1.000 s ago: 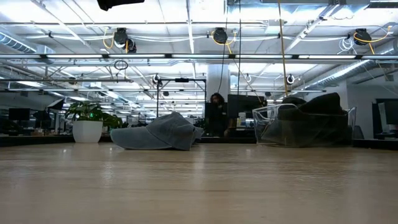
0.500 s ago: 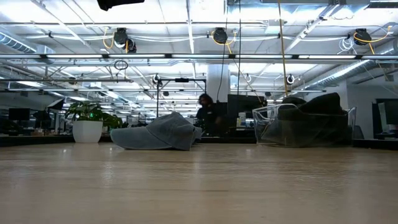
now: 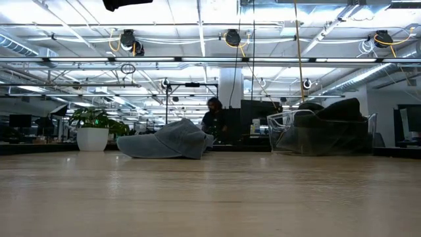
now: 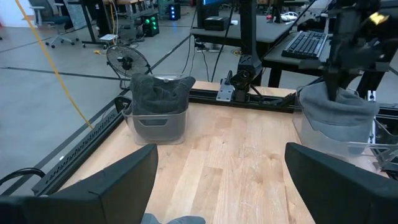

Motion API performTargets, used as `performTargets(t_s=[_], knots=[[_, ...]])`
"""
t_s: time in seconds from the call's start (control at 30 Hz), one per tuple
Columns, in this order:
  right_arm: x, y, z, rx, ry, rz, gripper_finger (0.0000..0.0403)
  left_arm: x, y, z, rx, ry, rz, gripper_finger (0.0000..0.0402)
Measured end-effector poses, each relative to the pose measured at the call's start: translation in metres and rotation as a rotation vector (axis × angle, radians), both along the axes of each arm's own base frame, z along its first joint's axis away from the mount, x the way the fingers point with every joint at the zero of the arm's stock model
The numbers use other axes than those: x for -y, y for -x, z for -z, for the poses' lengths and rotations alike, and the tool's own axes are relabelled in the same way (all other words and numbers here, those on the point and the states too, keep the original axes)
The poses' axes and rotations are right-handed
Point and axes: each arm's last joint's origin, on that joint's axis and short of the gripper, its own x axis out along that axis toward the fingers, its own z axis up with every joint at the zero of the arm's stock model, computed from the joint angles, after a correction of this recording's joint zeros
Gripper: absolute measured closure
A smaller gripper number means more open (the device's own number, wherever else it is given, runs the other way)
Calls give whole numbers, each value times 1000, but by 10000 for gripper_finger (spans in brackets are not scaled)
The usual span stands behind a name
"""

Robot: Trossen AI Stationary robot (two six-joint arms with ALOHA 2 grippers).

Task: Pick & Place hat
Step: Put the bottom gray cap into the bottom transparent bin

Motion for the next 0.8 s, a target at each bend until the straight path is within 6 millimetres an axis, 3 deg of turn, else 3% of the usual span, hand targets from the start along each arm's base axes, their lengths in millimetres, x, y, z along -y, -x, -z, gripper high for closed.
performTargets(t_s=[0.2, 0.5, 0.8], knots=[[9, 8, 20, -185, -11, 156, 392, 0, 0, 0, 0, 0, 0, 41], [10, 8, 31, -190, -48, 271, 348, 0, 0, 0, 0, 0, 0, 41], [17, 4, 19, -171, -158, 363, 266, 0, 0, 0, 0, 0, 0, 41]])
